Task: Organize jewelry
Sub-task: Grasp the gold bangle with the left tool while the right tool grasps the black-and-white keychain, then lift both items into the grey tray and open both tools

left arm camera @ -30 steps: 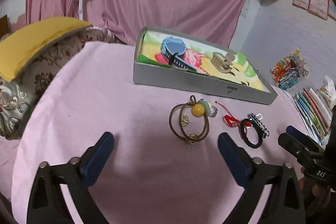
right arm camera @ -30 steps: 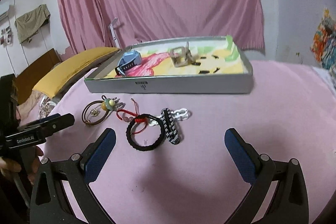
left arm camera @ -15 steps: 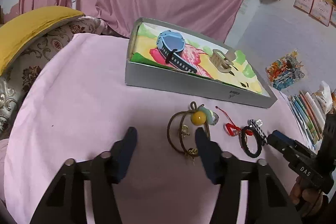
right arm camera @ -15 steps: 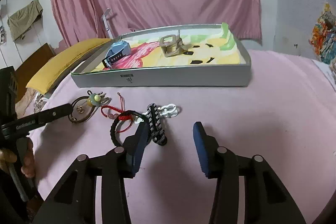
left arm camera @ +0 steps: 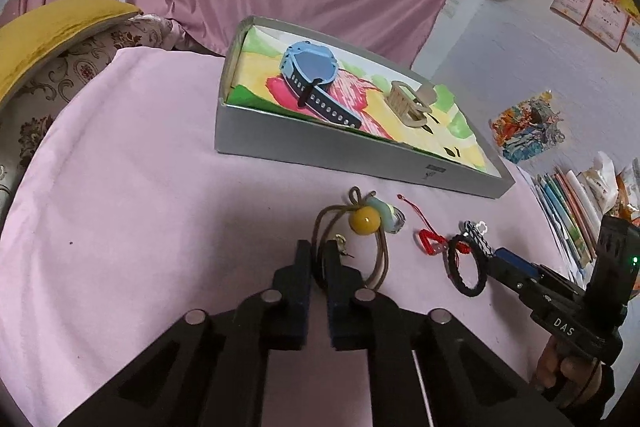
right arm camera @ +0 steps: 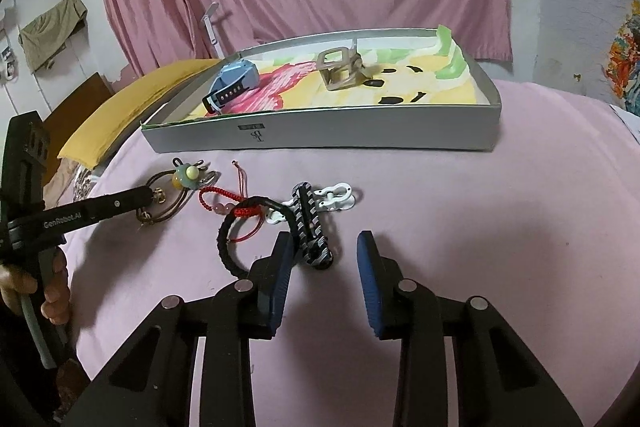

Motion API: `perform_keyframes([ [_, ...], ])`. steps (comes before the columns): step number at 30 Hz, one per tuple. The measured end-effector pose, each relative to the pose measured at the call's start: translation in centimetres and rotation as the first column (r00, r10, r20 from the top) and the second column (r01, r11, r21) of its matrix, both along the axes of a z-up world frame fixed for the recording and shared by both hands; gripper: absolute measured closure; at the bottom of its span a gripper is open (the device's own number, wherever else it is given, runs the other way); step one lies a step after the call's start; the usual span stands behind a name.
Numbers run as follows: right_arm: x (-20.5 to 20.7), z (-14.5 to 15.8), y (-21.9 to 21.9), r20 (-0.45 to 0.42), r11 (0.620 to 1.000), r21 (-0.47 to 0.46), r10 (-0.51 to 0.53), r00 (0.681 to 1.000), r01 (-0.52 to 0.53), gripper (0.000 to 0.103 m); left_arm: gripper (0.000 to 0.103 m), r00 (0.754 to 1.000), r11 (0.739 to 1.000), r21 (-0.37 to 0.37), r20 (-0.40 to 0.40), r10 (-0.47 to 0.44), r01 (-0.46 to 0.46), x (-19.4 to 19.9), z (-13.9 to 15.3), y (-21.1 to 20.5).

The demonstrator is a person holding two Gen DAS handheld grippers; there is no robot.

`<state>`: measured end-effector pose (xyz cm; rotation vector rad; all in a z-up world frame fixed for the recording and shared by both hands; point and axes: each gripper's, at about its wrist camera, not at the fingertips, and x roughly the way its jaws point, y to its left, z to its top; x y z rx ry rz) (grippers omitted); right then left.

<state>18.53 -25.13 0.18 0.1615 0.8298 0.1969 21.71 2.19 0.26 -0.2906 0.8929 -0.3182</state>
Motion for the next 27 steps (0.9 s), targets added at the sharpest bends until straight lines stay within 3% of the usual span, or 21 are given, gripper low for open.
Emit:
perform_keyframes([
  [7,0.1,-0.2,-0.3,0.0,0.999,0.033,0.002,1.0,-0.002,0.074,0.098,0.998,1.0,0.007,0.052,-0.027,0.027,-1.2,1.1,-0.7],
  [12,0.2,-0.3,0.0,-0.004,1.0,0.026,0.017,1.0,-0.017,0.088,0.098,0.996,0.999,0.012,0.071,-0.053,0.052,-2.0,1.6,-1.4],
  [16,0.0,-0.3,0.2,0.006,0.999,0.032,0.028,1.0,-0.028,0.09,0.099,0.993,0.998,0.014,0.102,-0.066,0.065,-2.7,2.4,-1.8],
  [27,-2.0,1.0,0.1,0.116,0.999,0.024,0.019,0.993,-0.022,0.092,0.099,0.97,0.991,0.075,0.209,-0.124,0.11,-4.6,4.9,-2.8],
])
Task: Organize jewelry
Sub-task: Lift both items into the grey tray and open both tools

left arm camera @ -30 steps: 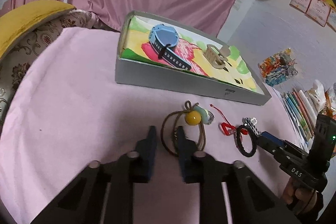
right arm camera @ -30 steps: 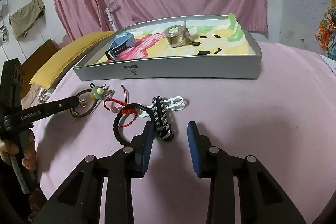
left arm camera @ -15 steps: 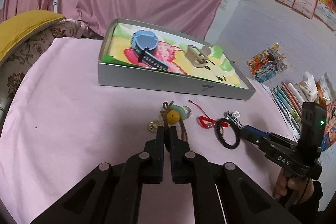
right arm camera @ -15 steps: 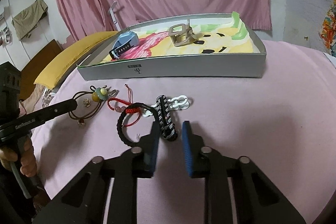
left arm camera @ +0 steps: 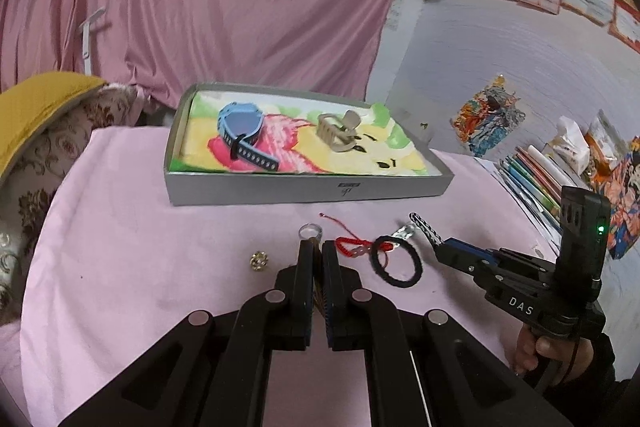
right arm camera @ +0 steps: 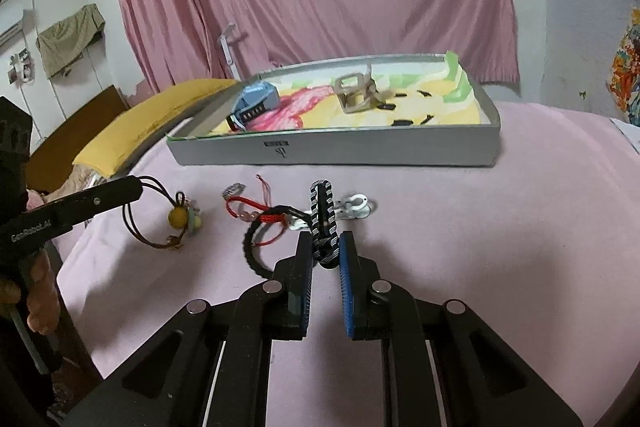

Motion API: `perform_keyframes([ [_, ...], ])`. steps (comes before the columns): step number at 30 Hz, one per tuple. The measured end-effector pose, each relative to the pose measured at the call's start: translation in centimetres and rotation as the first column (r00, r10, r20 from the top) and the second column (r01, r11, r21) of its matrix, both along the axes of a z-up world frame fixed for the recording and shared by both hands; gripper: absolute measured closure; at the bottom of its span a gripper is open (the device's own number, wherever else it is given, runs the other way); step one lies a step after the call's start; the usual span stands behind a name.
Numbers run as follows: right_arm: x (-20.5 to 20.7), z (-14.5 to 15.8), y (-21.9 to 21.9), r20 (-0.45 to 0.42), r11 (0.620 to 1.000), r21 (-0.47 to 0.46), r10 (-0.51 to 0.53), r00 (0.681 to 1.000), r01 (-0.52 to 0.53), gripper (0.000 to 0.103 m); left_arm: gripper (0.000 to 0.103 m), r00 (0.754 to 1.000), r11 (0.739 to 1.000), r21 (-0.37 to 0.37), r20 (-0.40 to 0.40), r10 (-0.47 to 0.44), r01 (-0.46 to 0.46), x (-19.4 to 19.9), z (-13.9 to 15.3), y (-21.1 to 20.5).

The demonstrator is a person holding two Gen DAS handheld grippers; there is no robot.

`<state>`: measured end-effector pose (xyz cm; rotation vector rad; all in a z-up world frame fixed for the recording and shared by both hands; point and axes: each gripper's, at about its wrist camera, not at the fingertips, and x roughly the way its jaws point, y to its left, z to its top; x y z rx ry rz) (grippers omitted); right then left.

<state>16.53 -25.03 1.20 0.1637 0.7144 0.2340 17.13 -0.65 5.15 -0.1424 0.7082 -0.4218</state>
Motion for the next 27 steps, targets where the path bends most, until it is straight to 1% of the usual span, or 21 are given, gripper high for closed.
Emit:
perform_keyframes([
  [6,-0.8,0.7,0.1,0.04,1.0,0.014,0.012,0.999,-0.013,0.092,0.099,0.999,1.0,0.0,0.036,-0.018,0.018,-0.6,0.7,-0.4],
  [11,-1.1,1.0,0.2,0.064,0.999,0.028,0.017,0.998,-0.019,0.092,0.099,0.998,1.0,0.007,0.064,-0.014,0.014,-0.9,1.3,-0.5],
  [15,-1.5,2.0,0.3,0.119,0.999,0.039,0.01,0.993,-0.015,0.092,0.099,0.994,1.0,0.0,0.107,-0.002,0.002,-0.5,2.2,-0.8],
  [17,-1.6,2.9,0.2,0.165,0.999,0.048,0.001,0.986,-0.009,0.092,0.099,0.989,1.0,-0.005,0.145,0.008,-0.007,-0.3,2.9,-1.0],
  [20,-1.4,4.4,0.1,0.23,0.998,0.058,-0.019,0.973,0.006,0.092,0.099,0.974,1.0,-0.01,0.225,0.014,-0.012,0.4,4.4,-1.8],
  [23,-0.7,6.2,0.0,0.312,0.998,0.052,-0.041,0.949,0.026,0.091,0.099,0.955,1.0,-0.007,0.295,0.018,-0.017,1.0,5.5,-2.7],
  [25,-0.1,7.2,0.1,0.35,0.998,0.054,-0.049,0.935,0.032,0.092,0.099,0.933,1.0,-0.011,0.359,0.023,-0.021,1.7,6.4,-3.4],
  [27,0.6,8.2,0.2,0.394,0.998,0.045,-0.055,0.918,0.04,0.091,0.099,0.914,1.0,-0.015,0.404,0.026,-0.022,2.2,6.9,-3.8],
])
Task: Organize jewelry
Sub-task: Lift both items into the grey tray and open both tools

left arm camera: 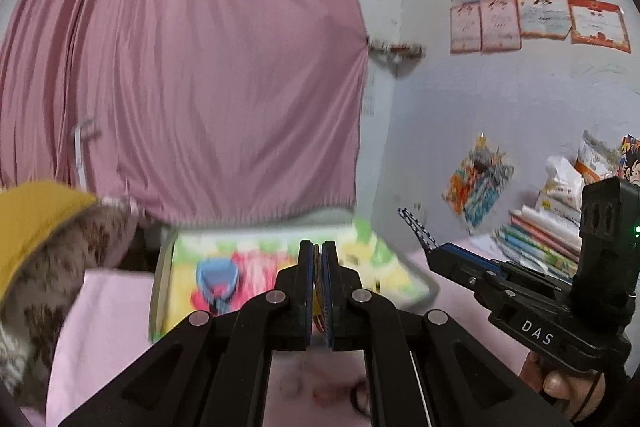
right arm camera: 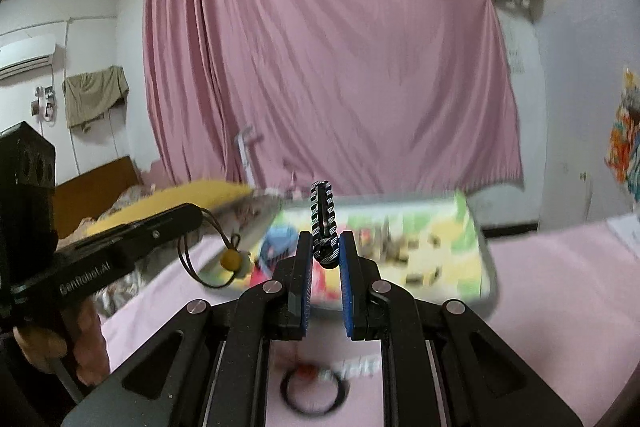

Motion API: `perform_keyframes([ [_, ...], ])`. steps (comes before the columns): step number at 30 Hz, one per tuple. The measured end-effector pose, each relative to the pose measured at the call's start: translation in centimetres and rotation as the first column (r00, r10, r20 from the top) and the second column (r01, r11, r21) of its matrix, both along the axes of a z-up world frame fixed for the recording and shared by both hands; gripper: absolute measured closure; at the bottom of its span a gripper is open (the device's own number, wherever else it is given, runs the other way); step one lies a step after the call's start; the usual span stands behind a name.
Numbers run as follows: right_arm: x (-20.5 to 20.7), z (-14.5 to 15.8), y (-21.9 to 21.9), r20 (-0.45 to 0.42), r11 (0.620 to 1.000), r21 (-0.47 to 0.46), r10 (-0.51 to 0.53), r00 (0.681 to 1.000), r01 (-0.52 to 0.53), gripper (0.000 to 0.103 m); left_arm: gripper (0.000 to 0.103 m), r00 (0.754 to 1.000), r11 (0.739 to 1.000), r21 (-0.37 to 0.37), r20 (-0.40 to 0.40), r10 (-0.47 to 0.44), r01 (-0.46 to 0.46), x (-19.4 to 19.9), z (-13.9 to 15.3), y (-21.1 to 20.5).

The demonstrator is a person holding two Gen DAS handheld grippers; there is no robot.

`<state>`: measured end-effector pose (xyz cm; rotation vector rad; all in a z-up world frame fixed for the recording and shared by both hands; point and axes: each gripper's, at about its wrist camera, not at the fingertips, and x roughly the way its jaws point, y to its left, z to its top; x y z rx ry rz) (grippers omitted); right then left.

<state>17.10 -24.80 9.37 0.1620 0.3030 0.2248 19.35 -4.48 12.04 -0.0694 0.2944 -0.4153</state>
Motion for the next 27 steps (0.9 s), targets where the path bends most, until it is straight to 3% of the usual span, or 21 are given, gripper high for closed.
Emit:
perform_keyframes([
  [7,3.0,1.9,0.4,0.104,0.999,-0.025,-0.033,0.994,0.036,0.091,0.099,0.995,0.997,-0.028,0.074,0.071,-0.069,3.6,0.9,-0.7],
  [15,6.5,1.6,0.8,0.123,0.996,-0.059,-0.062,0.99,0.07,0.091,0.099,0.985,0.989,-0.035,0.093,0.148,-0.146,6.5,-0.3,-0.6],
  [22,9.0,-0.2,0.6,0.069,0.993,-0.071,-0.088,0.994,0.093,0.091,0.099,0.987,0.988,-0.023,0.032,0.156,-0.155,8.6,-2.3,-0.8],
  [27,11.0,-1.2,0.3,-0.037,0.993,-0.08,-0.093,0.995,0.09,0.091,0.099,0.989,0.992,-0.033,-0.092,0.119,-0.122,10.6,-3.7,-0.7],
])
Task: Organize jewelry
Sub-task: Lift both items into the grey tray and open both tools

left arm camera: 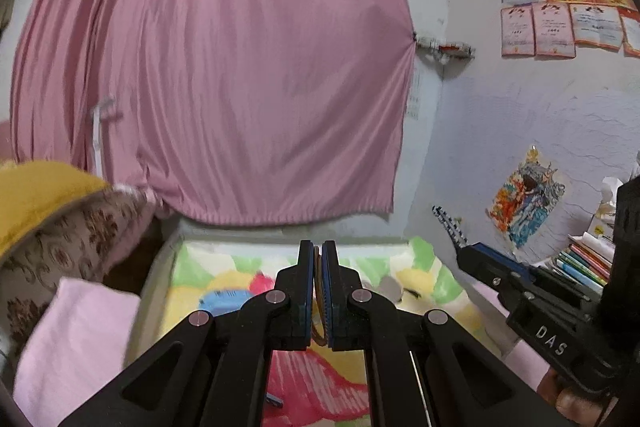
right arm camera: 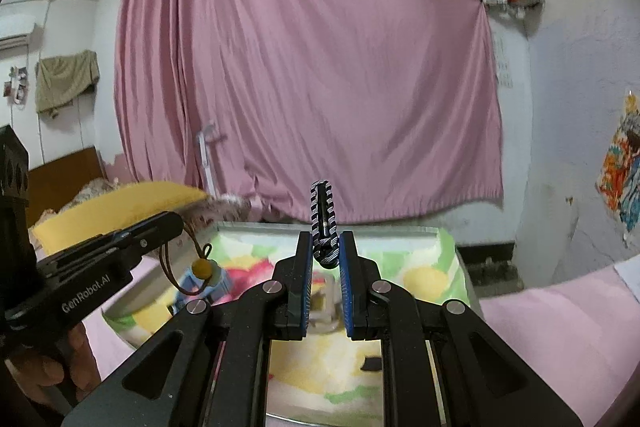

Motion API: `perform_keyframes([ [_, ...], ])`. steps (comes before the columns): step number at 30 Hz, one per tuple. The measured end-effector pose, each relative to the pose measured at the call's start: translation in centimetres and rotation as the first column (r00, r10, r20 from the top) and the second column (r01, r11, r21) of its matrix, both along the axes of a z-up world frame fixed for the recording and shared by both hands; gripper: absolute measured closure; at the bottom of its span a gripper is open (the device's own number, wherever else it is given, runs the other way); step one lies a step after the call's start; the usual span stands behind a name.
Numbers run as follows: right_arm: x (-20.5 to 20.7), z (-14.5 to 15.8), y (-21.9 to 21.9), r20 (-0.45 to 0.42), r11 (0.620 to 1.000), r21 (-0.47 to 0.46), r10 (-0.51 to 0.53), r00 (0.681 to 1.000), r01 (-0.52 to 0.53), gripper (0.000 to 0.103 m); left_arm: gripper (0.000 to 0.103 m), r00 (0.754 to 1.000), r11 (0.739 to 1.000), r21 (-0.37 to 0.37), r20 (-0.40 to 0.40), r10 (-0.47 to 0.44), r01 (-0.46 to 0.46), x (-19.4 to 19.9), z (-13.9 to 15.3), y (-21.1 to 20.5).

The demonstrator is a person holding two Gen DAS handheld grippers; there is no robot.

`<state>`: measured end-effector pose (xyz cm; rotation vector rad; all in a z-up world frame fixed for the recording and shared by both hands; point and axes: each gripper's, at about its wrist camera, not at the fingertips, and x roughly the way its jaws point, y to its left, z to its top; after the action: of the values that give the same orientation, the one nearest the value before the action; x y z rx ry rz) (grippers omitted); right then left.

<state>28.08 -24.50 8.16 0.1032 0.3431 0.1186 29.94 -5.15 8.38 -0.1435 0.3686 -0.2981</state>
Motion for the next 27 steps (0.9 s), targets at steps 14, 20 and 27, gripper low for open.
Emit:
perform_keyframes([
  [14,3.6,-4.9,-2.0,-0.298,0.994,0.105,0.046,0.953,-0.015,0.091,0.099,0.959,0.994,0.035,-0.269,-0.092,0.106,2.3,-3.3,-0.9],
  [20,4.3,-5.8,-1.8,-0.35,0.994,0.102,0.059,0.935,-0.025,0.091,0.098,0.944,0.991,0.069,-0.319,-0.086,0.114,2.5,-4.1,-1.3],
  [27,4.7,-6.8,-1.1,-0.424,0.995,0.079,0.087,0.902,-0.059,0.091,0.098,0.919,0.989,0.089,-0.387,-0.075,0.119,3.0,-5.2,-1.3],
])
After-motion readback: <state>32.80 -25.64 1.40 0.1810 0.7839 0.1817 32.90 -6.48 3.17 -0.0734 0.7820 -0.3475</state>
